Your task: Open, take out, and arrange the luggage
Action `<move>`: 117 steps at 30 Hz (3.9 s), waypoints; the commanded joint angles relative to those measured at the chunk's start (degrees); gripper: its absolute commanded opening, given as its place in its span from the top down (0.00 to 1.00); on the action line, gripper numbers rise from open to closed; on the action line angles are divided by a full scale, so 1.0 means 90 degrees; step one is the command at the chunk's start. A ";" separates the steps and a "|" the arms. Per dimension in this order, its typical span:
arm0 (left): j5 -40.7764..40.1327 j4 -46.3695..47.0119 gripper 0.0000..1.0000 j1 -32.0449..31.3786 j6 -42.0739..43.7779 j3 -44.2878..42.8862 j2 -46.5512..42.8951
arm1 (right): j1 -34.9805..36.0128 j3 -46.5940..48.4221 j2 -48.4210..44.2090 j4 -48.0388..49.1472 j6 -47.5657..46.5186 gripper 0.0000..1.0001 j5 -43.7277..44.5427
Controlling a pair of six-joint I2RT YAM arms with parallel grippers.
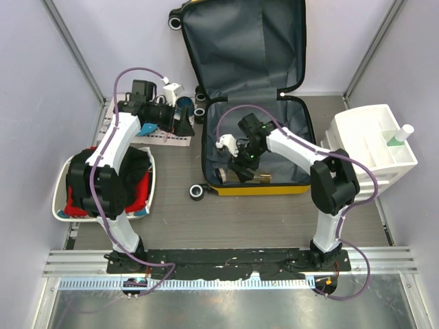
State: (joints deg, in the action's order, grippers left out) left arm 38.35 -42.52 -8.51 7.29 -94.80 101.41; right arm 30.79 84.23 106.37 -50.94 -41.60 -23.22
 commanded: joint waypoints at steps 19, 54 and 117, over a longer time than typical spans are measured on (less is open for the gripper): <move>0.0250 0.1188 0.00 0.0018 -0.0673 0.0317 -0.0416 | 0.0339 -0.1038 0.0389 0.1656 -0.0241 0.93 0.1682; 0.0261 0.1453 0.07 -0.2774 0.8116 0.2174 -0.1307 | -0.1048 0.2663 0.0926 -0.2729 0.1351 0.99 -0.3250; -0.0530 0.6999 1.00 -0.2413 -0.3025 0.1823 -0.0183 | -0.3421 -0.0430 -0.2678 0.4526 0.7326 0.12 -0.1913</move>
State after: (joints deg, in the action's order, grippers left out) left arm 32.60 6.57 -30.26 -7.42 -74.87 100.57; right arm -0.73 85.19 83.40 -16.43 19.94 -46.11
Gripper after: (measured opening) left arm 0.504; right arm 0.873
